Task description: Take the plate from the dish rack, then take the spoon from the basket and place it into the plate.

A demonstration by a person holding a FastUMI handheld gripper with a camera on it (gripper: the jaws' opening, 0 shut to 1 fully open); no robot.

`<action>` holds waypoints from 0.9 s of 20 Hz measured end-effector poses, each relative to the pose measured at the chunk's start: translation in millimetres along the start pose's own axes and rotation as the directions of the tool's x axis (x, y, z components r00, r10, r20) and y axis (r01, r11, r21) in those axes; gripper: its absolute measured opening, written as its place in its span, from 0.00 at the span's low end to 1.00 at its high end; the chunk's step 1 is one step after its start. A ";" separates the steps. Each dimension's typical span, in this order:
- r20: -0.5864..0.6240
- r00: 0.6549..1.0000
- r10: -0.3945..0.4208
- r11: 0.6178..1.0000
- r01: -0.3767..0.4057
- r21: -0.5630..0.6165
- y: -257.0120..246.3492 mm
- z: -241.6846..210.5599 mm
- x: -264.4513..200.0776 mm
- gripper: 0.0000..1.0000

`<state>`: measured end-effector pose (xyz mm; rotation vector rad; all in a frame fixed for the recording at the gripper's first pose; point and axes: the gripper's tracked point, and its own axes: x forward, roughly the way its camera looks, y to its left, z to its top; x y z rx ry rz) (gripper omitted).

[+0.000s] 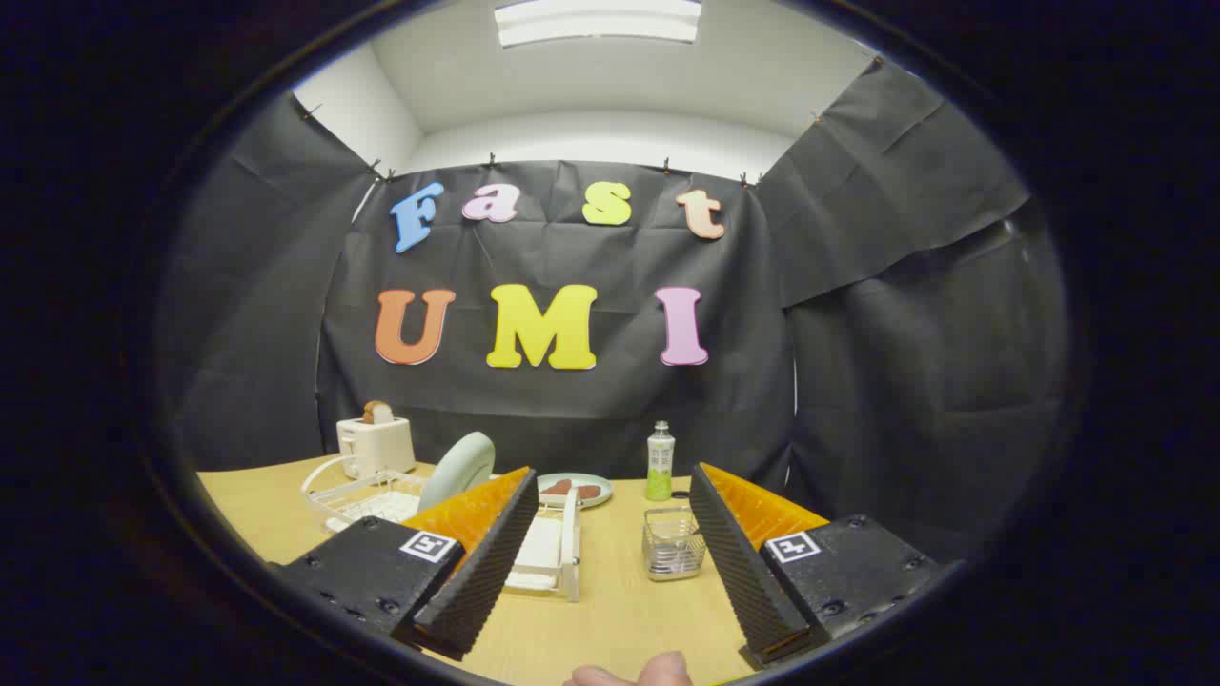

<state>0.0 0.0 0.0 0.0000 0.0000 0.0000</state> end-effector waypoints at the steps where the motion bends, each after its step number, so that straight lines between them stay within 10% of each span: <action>1: 0.006 1.000 0.005 1.000 -0.005 0.005 6.2 1.7 1.2 1.00; 18: -0.068 0.997 0.018 1.000 -0.017 0.017 43.6 -23.2 0.6 1.00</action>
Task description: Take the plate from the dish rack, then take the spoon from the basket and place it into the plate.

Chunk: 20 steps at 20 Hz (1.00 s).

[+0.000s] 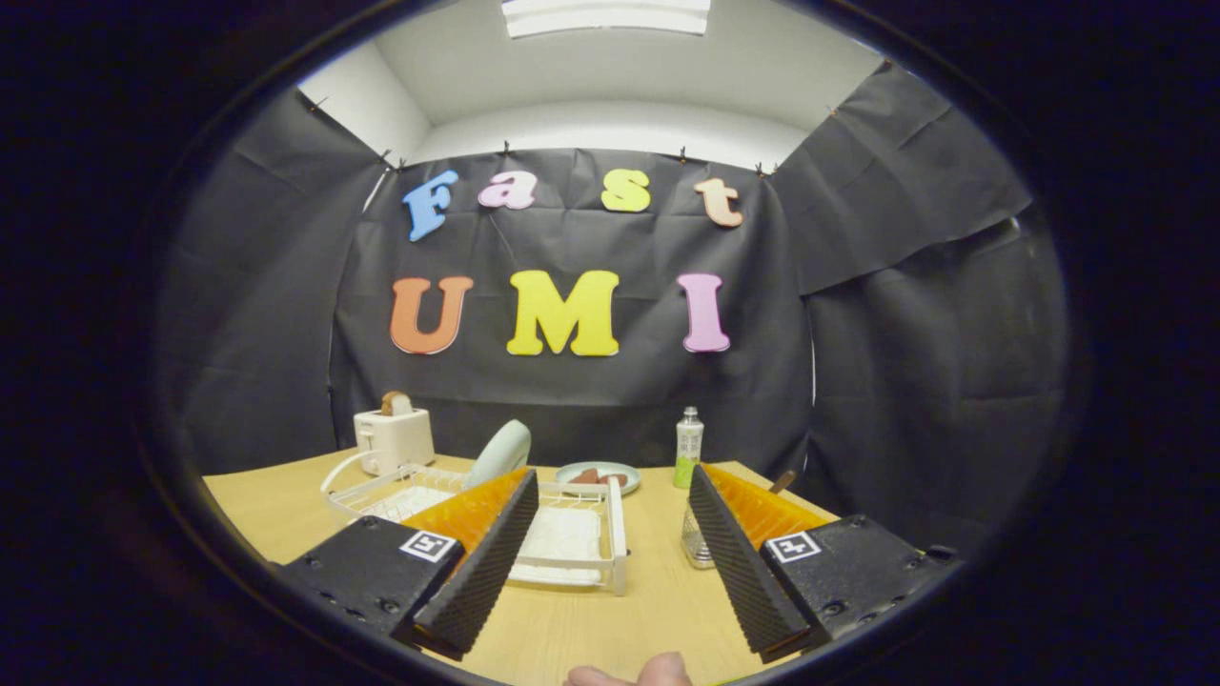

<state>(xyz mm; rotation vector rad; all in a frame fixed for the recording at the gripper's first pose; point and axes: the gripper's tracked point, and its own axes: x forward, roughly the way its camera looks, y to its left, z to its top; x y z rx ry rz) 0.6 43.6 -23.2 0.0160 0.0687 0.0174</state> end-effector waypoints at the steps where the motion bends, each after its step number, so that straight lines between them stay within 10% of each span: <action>1: -0.009 1.000 0.004 1.000 -0.003 0.009 2.0 -1.8 -1.3 1.00; 20: -0.095 0.986 0.138 0.989 -0.143 -0.044 57.3 32.6 37.7 1.00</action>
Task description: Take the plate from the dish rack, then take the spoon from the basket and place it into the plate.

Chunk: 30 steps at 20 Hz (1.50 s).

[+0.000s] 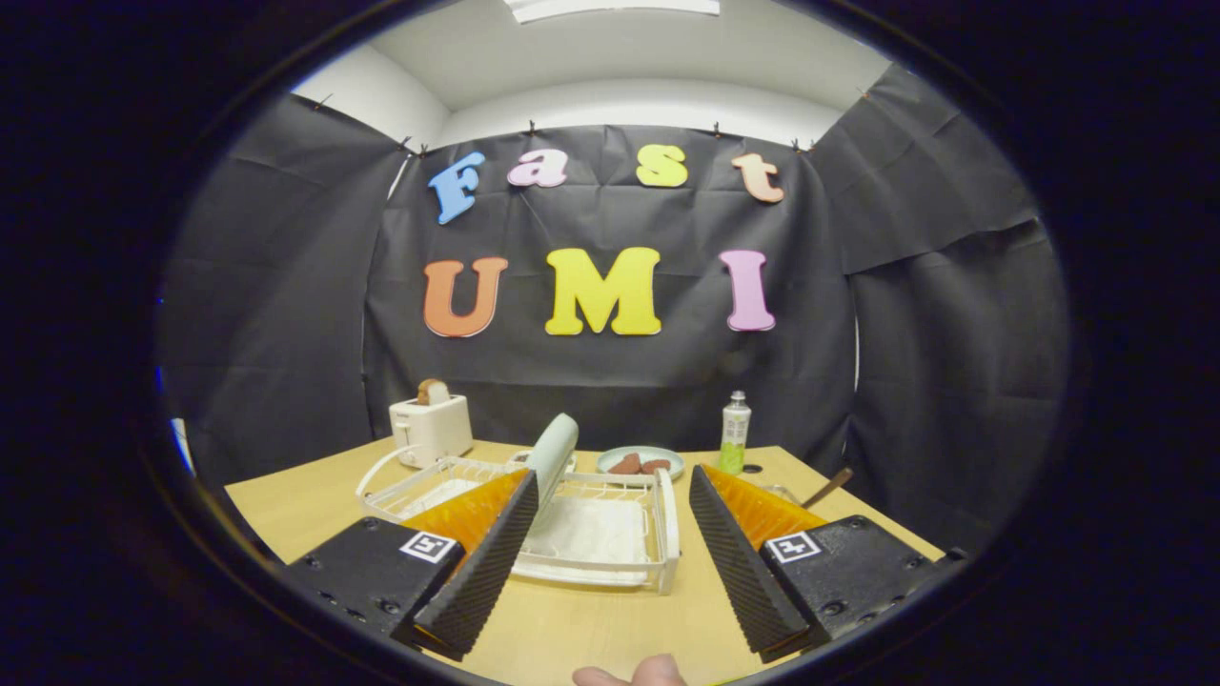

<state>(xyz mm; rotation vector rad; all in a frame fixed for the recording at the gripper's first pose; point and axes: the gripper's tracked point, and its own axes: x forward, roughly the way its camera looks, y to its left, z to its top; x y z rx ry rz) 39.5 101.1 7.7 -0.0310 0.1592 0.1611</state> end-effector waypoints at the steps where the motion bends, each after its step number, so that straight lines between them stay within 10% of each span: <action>1: -0.018 1.000 0.019 1.000 -0.019 -0.008 6.2 9.8 12.5 1.00; 9: -0.281 0.956 0.079 0.996 -0.087 -0.018 28.1 42.9 120.3 1.00; 22: -0.678 0.732 0.071 0.996 -0.013 0.090 48.4 -24.0 217.8 0.96; 30: -0.777 0.630 0.007 0.990 0.105 0.094 55.9 -55.0 219.7 0.44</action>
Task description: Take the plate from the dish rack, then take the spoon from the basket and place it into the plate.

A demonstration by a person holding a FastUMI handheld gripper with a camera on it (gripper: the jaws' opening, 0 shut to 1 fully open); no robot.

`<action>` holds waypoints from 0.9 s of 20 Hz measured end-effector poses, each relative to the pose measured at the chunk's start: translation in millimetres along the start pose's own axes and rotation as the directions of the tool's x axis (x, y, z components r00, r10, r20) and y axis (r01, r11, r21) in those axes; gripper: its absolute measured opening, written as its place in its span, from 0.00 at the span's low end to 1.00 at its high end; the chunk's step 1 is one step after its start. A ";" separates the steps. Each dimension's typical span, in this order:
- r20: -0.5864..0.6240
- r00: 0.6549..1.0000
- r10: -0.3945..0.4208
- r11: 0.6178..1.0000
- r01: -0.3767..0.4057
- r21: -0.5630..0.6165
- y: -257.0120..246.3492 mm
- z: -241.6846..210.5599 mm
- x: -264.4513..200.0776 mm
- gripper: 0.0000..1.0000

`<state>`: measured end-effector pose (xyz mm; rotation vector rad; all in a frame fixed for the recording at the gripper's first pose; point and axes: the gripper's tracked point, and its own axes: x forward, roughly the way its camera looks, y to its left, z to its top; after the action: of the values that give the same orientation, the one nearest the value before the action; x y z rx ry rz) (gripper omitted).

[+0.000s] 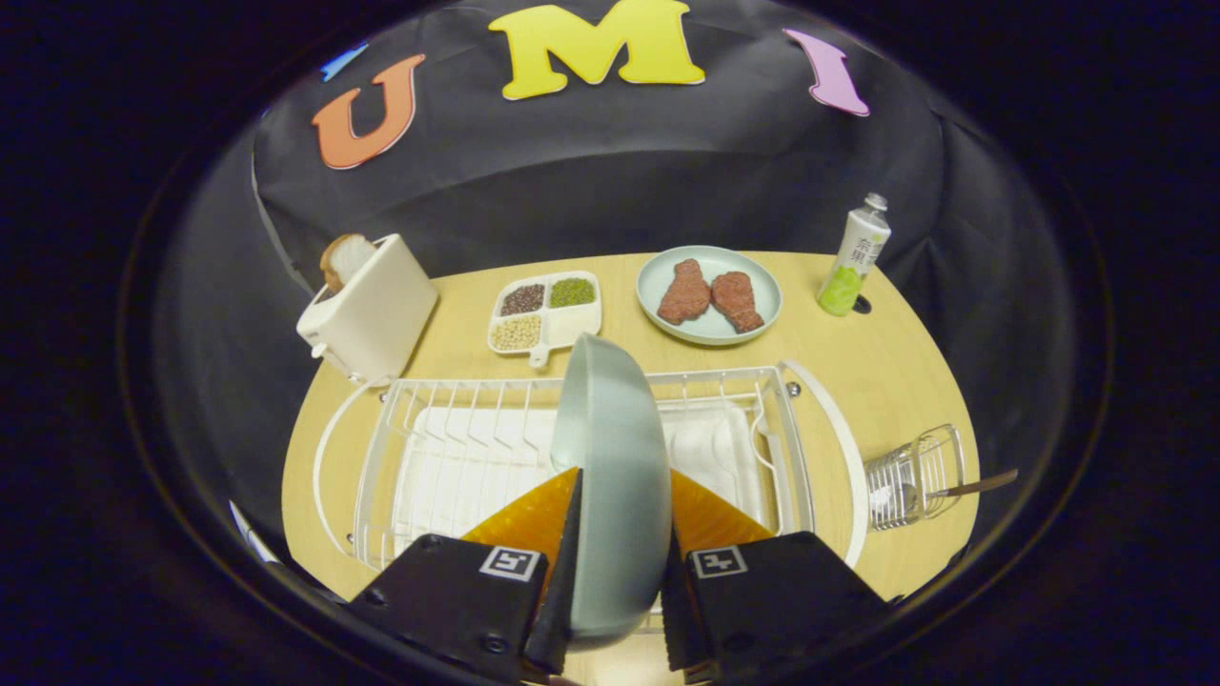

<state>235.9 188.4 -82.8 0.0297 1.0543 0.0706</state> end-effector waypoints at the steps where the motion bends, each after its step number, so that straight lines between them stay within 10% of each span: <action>1: -0.004 1.000 -0.021 1.000 0.021 0.005 -1.6 -0.1 -1.7 0.41; 10: 0.113 0.975 -0.190 0.977 0.199 -0.075 -6.4 32.0 -40.6 0.34; 18: 0.160 0.972 0.172 0.985 -0.171 -0.024 -4.1 -30.0 -94.5 0.34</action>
<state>163.5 177.2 -15.8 0.1156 0.8871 0.2271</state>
